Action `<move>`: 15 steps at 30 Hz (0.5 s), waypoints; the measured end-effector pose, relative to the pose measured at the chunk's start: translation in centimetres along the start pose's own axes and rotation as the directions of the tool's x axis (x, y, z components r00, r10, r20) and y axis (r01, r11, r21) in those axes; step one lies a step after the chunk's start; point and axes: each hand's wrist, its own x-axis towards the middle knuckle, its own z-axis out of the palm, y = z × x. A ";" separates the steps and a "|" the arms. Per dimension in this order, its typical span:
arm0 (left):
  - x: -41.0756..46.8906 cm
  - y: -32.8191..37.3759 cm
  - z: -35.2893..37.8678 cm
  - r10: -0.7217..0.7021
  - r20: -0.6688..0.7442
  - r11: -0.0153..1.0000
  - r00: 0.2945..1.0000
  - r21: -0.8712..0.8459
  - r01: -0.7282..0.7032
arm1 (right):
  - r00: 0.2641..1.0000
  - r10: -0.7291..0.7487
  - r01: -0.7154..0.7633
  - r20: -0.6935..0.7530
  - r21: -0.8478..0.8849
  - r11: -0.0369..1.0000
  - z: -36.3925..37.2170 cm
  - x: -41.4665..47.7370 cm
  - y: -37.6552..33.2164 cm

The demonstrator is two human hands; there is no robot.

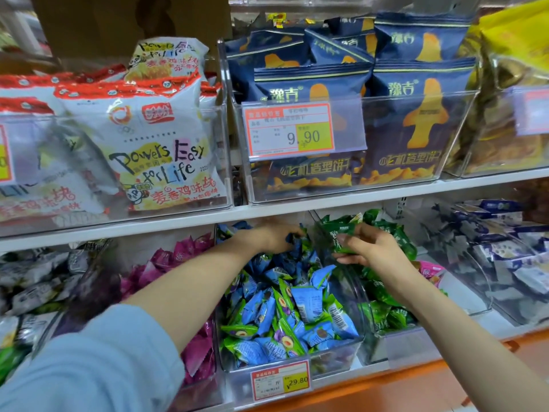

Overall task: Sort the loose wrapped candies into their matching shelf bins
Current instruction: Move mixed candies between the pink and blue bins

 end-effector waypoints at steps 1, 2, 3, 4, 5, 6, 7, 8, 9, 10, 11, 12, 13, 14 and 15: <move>0.1 0.2 0.0 -0.016 -0.042 0.999 0.999 0.038 0.017 | 1.000 0.000 0.000 0.003 0.000 1.000 0.0 0.0 0.0; 0.4 0.3 0.1 -0.006 -0.093 1.000 0.996 0.023 0.008 | 1.000 0.000 0.000 0.007 -0.002 1.000 0.0 0.0 -0.1; 0.5 0.4 0.1 -0.020 -0.113 1.000 0.993 -0.018 0.018 | 1.000 0.002 -0.002 0.011 -0.003 1.000 0.0 -0.1 -0.1; 0.6 0.4 0.1 -0.015 -0.150 0.998 0.989 -0.066 0.006 | 1.000 0.003 -0.003 0.015 -0.003 1.000 0.0 -0.1 -0.2; 0.3 0.7 0.0 -0.022 -0.172 0.995 0.985 -0.101 0.005 | 1.000 0.003 -0.003 0.017 -0.005 1.000 0.0 -0.1 -0.2; 0.4 0.7 0.0 -0.028 -0.202 0.988 0.979 -0.151 -0.003 | 1.000 0.002 -0.002 0.018 -0.004 1.000 0.1 -0.2 -0.2; 0.2 0.7 0.1 -0.037 -0.220 0.977 0.975 -0.214 -0.011 | 1.000 0.001 -0.001 0.017 -0.004 1.000 0.0 -0.2 -0.2; -0.1 0.7 0.0 -0.046 -0.272 0.963 0.961 -0.268 -0.030 | 1.000 0.000 0.000 0.018 -0.002 1.000 0.1 -0.3 -0.2; -0.6 0.3 -0.1 -0.043 -0.358 0.963 0.933 -0.262 -0.056 | 1.000 0.001 -0.001 0.021 -0.005 1.000 0.1 -0.2 -0.2; -1.5 0.1 -0.2 -0.093 -0.391 0.922 0.916 -0.380 -0.068 | 1.000 0.001 -0.001 0.023 -0.001 1.000 0.1 -0.2 -0.2; -2.3 -0.1 -0.7 -0.125 -0.402 0.849 0.907 -0.517 -0.112 | 1.000 0.004 -0.004 0.024 0.002 1.000 0.1 -0.1 -0.1; -3.7 0.2 -1.8 -0.198 -0.366 0.641 0.909 -0.750 -0.162 | 1.000 0.011 -0.011 0.024 0.004 1.000 0.1 -0.1 -0.1; -5.0 0.3 -2.4 -0.270 -0.308 0.224 0.912 -0.942 -0.251 | 1.000 0.016 -0.016 0.020 0.002 1.000 0.2 -0.1 -0.1; -5.2 0.2 -2.8 -0.309 -0.198 -0.182 0.930 -0.948 -0.262 | 1.000 0.020 -0.020 0.018 -0.002 1.000 0.2 -0.1 -0.1; -5.3 -0.5 -2.7 -0.355 -0.216 -0.149 0.910 -0.948 -0.283 | 1.000 0.022 -0.022 0.015 -0.006 1.000 0.2 -0.1 -0.1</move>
